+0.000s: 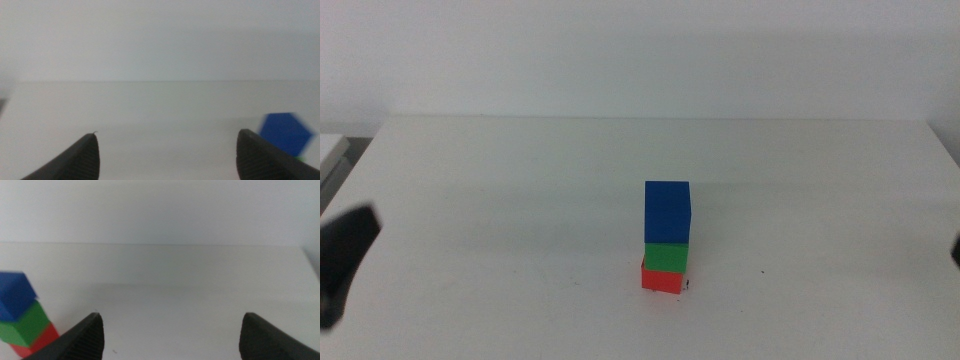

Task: Stack red cubes first, then green, then blue cubes in a specific spot.

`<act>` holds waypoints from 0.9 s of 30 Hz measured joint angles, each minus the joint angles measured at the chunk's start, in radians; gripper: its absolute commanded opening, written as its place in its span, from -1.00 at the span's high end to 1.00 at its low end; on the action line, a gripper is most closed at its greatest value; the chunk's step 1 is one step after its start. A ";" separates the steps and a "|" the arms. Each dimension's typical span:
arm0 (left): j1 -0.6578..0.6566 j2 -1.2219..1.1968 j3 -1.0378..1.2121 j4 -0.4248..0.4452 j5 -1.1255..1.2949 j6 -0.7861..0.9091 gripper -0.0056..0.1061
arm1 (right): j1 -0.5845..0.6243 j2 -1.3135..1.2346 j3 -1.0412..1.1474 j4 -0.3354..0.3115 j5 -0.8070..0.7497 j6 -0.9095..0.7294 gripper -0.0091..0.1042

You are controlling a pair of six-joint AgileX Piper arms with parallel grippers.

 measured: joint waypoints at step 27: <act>0.204 -0.367 0.489 -0.009 -0.184 0.000 -0.77 | -0.114 -0.452 0.323 -0.056 0.025 -0.001 -0.80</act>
